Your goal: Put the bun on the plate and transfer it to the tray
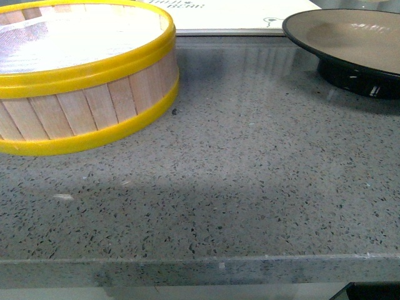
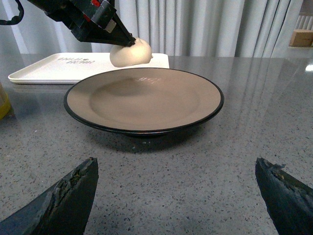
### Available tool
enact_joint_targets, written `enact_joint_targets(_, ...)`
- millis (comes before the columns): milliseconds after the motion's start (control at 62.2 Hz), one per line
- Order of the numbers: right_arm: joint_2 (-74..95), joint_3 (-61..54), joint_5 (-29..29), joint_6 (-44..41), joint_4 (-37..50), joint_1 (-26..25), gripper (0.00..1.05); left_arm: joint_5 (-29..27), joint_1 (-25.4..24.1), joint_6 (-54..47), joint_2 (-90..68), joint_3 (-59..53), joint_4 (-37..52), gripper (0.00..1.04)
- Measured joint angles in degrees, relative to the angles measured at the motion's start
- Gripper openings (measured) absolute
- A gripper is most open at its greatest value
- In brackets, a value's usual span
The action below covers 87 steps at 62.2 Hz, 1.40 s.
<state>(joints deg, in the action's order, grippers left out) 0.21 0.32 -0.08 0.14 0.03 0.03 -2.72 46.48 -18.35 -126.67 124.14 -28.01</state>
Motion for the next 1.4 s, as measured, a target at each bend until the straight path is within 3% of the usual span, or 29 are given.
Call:
enact_joint_targets(676,0.0,0.0,0.0,0.0,0.0,0.0,0.96,2.2,0.9,2.7,-0.4,-4.9,2.4,0.05)
enact_joint_targets(837,0.0,0.0,0.0,0.0,0.0,0.0,0.96,2.0,0.9,3.4,-0.4,-4.9,2.7,0.28)
enact_joint_targets(1158,0.0,0.0,0.0,0.0,0.0,0.0,0.96,2.3,0.3,5.9,1.5,-2.5,3.4,0.97)
enact_joint_targets(1255,0.0,0.0,0.0,0.0,0.0,0.0,0.96,0.1,-1.3,6.4,7.0,-5.7,7.7,0.98)
enact_joint_targets(1400,0.0,0.0,0.0,0.0,0.0,0.0,0.96,-3.9,-6.3,5.0,23.9,-20.4,16.0,0.98)
